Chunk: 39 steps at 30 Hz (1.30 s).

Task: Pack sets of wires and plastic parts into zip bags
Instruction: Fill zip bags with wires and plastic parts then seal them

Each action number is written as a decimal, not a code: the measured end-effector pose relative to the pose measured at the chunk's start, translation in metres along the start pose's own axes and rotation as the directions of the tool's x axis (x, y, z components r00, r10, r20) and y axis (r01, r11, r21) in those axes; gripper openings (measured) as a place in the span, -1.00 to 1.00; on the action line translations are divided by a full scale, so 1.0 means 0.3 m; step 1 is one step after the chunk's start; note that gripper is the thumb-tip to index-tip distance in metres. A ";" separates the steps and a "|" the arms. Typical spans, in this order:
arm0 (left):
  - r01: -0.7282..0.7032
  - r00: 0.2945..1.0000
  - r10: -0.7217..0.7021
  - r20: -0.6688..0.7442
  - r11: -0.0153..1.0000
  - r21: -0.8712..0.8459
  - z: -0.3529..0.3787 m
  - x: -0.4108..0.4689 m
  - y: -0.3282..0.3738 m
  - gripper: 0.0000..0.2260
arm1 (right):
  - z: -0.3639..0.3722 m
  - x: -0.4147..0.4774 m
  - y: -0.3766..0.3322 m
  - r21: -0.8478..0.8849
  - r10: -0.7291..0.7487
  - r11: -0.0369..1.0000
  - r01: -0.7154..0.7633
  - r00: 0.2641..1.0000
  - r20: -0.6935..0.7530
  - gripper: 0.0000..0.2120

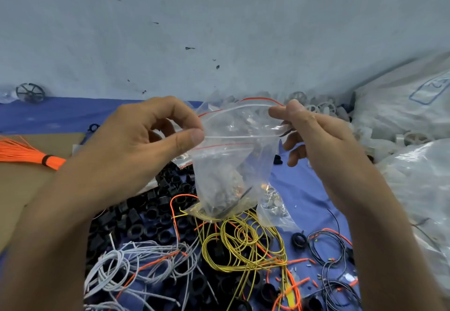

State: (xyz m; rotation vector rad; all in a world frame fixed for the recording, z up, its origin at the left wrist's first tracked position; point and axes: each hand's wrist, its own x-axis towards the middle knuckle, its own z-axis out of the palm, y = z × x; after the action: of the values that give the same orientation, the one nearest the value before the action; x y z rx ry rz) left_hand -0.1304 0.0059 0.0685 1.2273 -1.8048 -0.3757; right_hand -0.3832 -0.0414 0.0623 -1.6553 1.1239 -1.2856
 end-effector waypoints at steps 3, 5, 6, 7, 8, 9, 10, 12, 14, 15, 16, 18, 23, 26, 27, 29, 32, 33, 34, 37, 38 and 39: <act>0.014 1.000 -0.014 -0.001 1.000 0.015 0.004 -0.002 -0.003 -0.87 | 0.000 0.004 0.008 0.015 -0.014 1.000 0.014 1.000 -0.014 -0.67; 0.014 1.000 -0.013 -0.014 0.998 0.061 0.014 -0.001 -0.010 -0.84 | -0.002 0.006 0.018 -0.002 -0.038 0.999 0.038 0.999 -0.018 -0.67; 0.014 0.999 -0.011 -0.032 0.997 0.076 0.021 0.001 -0.012 -0.84 | -0.006 0.005 0.022 -0.017 -0.055 0.998 0.055 0.998 -0.020 -0.66; 0.012 0.998 -0.007 -0.058 0.997 0.081 0.028 0.002 -0.011 -0.83 | -0.011 0.004 0.023 -0.046 -0.082 0.996 0.081 0.997 -0.015 -0.62; 0.004 0.996 0.003 -0.091 0.996 0.085 0.035 0.002 -0.008 -0.84 | -0.018 0.001 0.024 -0.092 -0.117 0.989 0.116 0.993 0.001 -0.59; -0.005 0.992 0.016 -0.122 0.996 0.092 0.042 0.001 -0.004 -0.85 | -0.028 -0.005 0.024 -0.158 -0.153 0.975 0.155 0.988 0.028 -0.57; -0.011 0.989 0.026 -0.148 0.995 0.100 0.050 -0.003 0.002 -0.88 | -0.038 -0.013 0.023 -0.251 -0.188 0.948 0.196 0.981 0.057 -0.59; 0.004 0.981 0.015 -0.191 0.995 0.096 0.065 -0.024 0.020 -0.96 | -0.053 -0.037 0.017 -0.423 -0.275 0.861 0.284 0.958 0.084 -0.70; 0.023 0.978 -0.005 -0.209 0.996 0.081 0.070 -0.046 0.037 -0.98 | -0.061 -0.053 0.004 -0.489 -0.335 0.807 0.330 0.939 0.082 -0.79; 0.029 0.978 -0.012 -0.208 0.996 0.079 0.070 -0.060 0.045 -0.96 | -0.066 -0.059 -0.003 -0.504 -0.336 0.797 0.332 0.938 0.085 -0.79; 0.025 0.978 -0.008 -0.209 0.997 0.078 0.068 -0.073 0.051 -0.93 | -0.074 -0.066 -0.011 -0.518 -0.330 0.790 0.327 0.940 0.090 -0.77; 0.010 0.976 0.003 -0.218 0.998 0.060 0.057 -0.098 0.064 -0.87 | -0.093 -0.077 -0.026 -0.520 -0.315 0.792 0.321 0.944 0.103 -0.69; 0.074 0.979 -0.072 -0.192 0.997 0.004 0.043 -0.154 0.087 -0.92 | -0.099 -0.126 -0.039 -0.400 -0.151 0.873 0.280 0.934 0.324 -0.64; 0.067 0.983 -0.065 -0.171 0.998 0.002 0.019 -0.172 0.123 -0.99 | -0.100 -0.148 -0.070 -0.385 -0.224 0.866 0.319 0.936 0.272 -0.81; 0.061 0.984 -0.061 -0.170 0.998 -0.003 0.006 -0.177 0.141 -0.97 | -0.102 -0.153 -0.090 -0.389 -0.260 0.855 0.342 0.933 0.249 -0.85; 0.055 0.982 -0.058 -0.180 0.998 -0.022 -0.016 -0.185 0.172 -0.93 | -0.107 -0.160 -0.129 -0.374 -0.305 0.850 0.371 0.926 0.223 -0.87; 0.040 0.981 -0.050 -0.187 0.998 -0.057 -0.037 -0.198 0.212 -0.89 | -0.109 -0.175 -0.170 -0.355 -0.351 0.845 0.400 0.915 0.198 -0.87; 0.042 0.982 -0.054 -0.179 0.997 -0.068 -0.040 -0.205 0.221 -0.88 | -0.111 -0.184 -0.175 -0.358 -0.356 0.842 0.403 0.915 0.191 -0.87; 0.049 0.984 -0.061 -0.167 0.996 -0.078 -0.041 -0.212 0.225 -0.88 | -0.114 -0.194 -0.175 -0.367 -0.354 0.840 0.400 0.916 0.189 -0.87; 0.093 0.987 -0.104 -0.120 0.991 -0.091 -0.031 -0.246 0.214 -0.91 | -0.119 -0.234 -0.152 -0.406 -0.304 0.836 0.370 0.927 0.219 -0.87; 0.108 0.986 -0.119 -0.117 0.990 -0.090 -0.024 -0.263 0.206 -0.92 | -0.119 -0.252 -0.141 -0.414 -0.281 0.837 0.358 0.930 0.235 -0.87; 0.114 0.984 -0.125 -0.125 0.989 -0.091 -0.018 -0.279 0.198 -0.92 | -0.117 -0.266 -0.132 -0.420 -0.269 0.837 0.351 0.932 0.241 -0.87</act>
State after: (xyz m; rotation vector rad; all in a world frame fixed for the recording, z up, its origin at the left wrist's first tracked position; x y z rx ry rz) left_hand -0.1518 0.1064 0.0690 1.2748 -1.5941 -0.4252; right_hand -0.4188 0.0455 0.0807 -2.3380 1.1401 -1.0870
